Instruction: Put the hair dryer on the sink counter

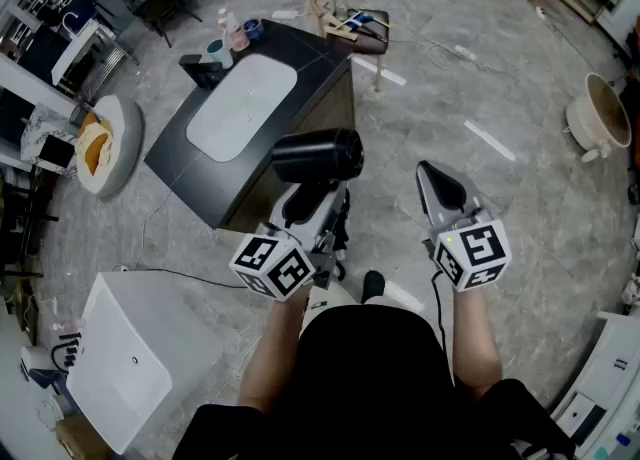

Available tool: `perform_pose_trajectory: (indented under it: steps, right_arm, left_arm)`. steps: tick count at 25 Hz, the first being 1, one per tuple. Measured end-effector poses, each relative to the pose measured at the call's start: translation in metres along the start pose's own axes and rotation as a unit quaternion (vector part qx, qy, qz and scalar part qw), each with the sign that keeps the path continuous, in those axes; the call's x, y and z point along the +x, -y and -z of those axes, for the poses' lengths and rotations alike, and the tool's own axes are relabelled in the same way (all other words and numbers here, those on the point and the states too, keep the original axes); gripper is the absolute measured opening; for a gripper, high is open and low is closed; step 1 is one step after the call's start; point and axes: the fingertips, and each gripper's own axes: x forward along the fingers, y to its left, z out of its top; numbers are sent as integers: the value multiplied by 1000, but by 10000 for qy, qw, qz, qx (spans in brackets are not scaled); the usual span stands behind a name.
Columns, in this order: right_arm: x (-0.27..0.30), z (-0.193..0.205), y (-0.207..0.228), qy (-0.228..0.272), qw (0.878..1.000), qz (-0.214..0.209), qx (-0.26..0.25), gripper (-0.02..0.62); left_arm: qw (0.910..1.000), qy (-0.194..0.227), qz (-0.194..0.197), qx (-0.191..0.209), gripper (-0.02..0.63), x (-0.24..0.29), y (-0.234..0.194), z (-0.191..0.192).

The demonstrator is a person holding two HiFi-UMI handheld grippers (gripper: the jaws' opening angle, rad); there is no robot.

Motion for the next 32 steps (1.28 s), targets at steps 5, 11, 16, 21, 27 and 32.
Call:
perform_pose_trajectory:
  steps: [5,11,16,21,27,32]
  right_arm:
    - [-21,-3,11,-7,10000,60,3,8]
    - [-31,-2,17,-26,10000,10,-78,8]
    - [-36,1,23,-89,9996,-248,30,9]
    - [-32,4,30,-118,9997,-227,-37,9]
    - [-7,10,38,-263,9991,-339,1,9]
    - [30,4,57,-339,9989,-335,33,9]
  left_arm:
    - [9999,-74,75,120,192,9,24,1]
    - [9997,-85,91,207,192,16,35,0]
    - [9998,-75,85,172,192,22,43,0]
    - [9998,-81,92,157,192,28,39,3]
    - [9998,-93,158,20,192,52,19,4]
    - [9997,-152,187,-90,192,85,-3,-1]
